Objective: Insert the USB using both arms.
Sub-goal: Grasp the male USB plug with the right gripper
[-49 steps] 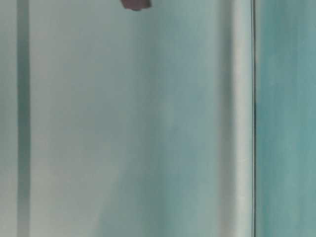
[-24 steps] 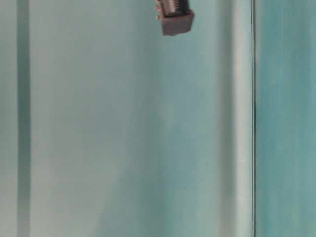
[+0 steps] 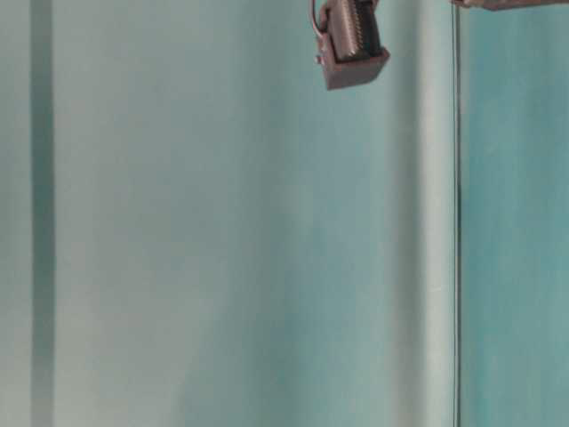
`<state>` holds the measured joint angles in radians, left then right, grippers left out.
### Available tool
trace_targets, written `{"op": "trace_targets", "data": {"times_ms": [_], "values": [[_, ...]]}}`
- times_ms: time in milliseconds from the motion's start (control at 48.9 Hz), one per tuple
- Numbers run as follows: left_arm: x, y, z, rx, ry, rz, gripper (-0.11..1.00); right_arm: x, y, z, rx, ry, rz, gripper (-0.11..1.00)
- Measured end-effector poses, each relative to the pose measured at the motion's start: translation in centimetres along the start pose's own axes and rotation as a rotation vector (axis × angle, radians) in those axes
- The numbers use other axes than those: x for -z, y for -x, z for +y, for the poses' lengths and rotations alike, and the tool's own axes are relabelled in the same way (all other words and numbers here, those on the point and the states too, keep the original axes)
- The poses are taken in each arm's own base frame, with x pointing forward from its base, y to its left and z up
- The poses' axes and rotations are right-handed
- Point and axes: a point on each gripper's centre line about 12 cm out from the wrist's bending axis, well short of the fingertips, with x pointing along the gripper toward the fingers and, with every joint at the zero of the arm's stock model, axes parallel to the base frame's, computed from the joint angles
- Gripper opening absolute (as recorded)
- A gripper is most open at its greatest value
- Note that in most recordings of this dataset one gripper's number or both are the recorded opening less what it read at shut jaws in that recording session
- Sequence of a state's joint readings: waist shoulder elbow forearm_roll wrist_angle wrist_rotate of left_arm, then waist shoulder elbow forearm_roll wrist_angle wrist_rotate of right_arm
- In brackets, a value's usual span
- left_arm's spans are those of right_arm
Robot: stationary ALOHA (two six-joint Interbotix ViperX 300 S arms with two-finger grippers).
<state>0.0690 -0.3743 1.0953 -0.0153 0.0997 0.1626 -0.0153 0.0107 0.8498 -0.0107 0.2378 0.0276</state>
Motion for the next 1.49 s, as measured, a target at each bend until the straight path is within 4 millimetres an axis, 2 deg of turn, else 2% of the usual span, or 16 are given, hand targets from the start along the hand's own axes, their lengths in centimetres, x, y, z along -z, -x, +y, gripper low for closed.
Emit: {"op": "trace_targets", "data": {"times_ms": [327,675,859,1370,1493], "values": [[0.0,0.0,0.0,-0.001,0.030,0.000,0.77,0.0,-0.4,0.1,-0.001,-0.010,0.009,0.50],[0.1,-0.1,0.0,-0.001,0.039,0.005,0.76,0.2,-0.6,0.5,-0.005,-0.171,0.019,0.30],[0.5,-0.7,0.0,0.003,0.041,0.031,0.76,0.3,-0.7,1.2,-0.014,-0.144,0.025,0.29],[1.7,-2.6,-0.2,0.009,0.042,0.093,0.76,0.7,-0.7,1.5,-0.008,-0.132,0.096,0.26],[1.4,-2.9,-0.1,0.008,0.042,0.086,0.75,0.6,-0.7,1.6,-0.008,-0.130,0.099,0.26]]}}
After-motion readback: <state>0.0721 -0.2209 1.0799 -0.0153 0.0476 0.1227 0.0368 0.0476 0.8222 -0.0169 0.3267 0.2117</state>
